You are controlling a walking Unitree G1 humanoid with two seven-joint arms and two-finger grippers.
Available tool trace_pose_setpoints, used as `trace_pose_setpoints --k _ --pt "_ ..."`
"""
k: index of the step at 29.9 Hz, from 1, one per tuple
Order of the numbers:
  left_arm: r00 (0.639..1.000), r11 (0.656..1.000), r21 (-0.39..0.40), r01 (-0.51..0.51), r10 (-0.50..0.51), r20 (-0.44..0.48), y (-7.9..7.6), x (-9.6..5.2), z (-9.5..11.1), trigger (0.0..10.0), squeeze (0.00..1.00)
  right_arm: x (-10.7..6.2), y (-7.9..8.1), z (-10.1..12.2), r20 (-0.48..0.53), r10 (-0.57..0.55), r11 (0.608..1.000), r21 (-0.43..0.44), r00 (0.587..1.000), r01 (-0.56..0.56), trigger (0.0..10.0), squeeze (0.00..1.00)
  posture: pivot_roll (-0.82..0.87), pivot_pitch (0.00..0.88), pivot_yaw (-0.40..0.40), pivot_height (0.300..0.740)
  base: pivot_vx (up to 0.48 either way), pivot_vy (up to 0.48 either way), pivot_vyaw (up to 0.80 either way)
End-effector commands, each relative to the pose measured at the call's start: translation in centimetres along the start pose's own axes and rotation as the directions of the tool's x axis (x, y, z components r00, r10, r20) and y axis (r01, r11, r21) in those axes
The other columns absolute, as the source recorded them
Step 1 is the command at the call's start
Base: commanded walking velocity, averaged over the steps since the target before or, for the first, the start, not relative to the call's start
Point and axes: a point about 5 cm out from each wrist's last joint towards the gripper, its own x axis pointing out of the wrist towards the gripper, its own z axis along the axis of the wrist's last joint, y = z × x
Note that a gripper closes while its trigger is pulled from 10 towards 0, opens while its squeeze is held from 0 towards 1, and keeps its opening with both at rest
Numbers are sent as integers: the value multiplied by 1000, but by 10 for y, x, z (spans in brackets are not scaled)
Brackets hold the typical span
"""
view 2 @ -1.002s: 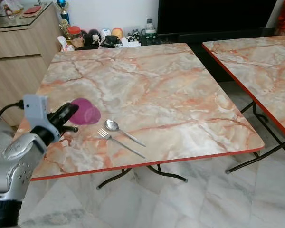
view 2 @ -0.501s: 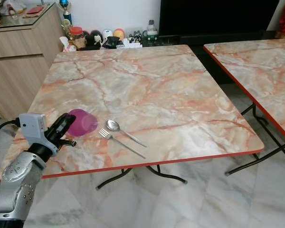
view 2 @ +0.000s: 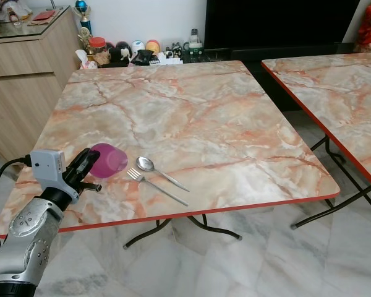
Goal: Setting the table
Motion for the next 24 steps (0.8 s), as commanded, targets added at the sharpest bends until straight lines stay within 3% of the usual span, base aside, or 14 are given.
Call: trace_pose_setpoints --k 1,9,24 --pt "1000 1000 17 -24 24 14 6 0 3 10000 0 -1 -1 -6 -12 -3 1000 -1 1000 3 10000 0 12 72 15 740 0 0 0" --pt "999 999 17 -46 45 19 9 -1 3 10000 0 -1 -2 -3 -5 -2 1000 -22 1000 2 10000 0 29 95 5 740 0 0 127" --pt "998 998 23 -58 58 22 10 1 4 10000 0 -1 -1 -2 -5 -1 1000 -31 1000 0 10000 0 29 96 4 740 0 0 790"
